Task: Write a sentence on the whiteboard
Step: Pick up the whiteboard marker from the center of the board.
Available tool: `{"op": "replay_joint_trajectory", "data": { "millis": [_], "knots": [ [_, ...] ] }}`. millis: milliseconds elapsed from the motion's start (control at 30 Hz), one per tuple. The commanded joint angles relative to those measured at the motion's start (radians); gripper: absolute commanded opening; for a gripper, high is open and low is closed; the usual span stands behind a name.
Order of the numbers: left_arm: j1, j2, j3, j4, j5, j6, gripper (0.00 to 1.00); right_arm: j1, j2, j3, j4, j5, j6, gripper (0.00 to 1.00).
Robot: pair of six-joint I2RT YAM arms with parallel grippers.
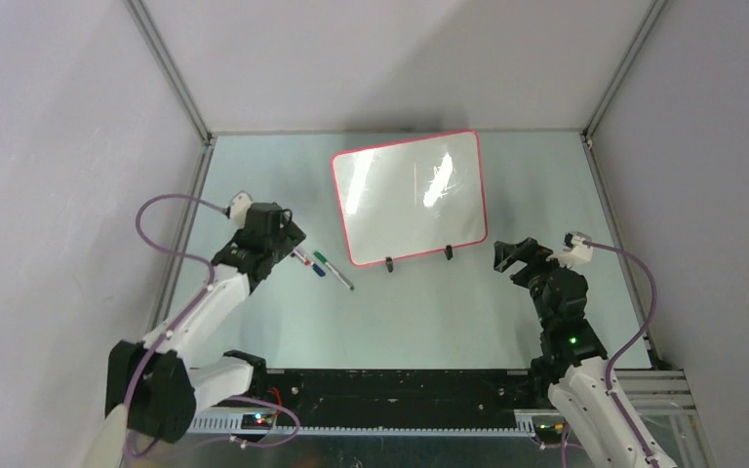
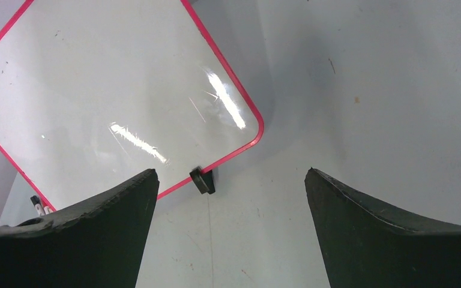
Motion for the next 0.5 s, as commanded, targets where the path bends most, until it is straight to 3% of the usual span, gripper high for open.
{"op": "replay_joint_trajectory", "data": {
  "millis": [0, 467],
  "knots": [
    [-0.053, 0.115, 0.131, -0.139, -0.083, -0.104, 0.75, 0.005, 0.002, 0.037, 0.027, 0.000, -0.010, 0.96],
    [-0.066, 0.478, 0.352, -0.179, -0.121, -0.143, 0.68, 0.008, -0.006, 0.037, 0.028, -0.021, -0.017, 0.96]
  ]
}}
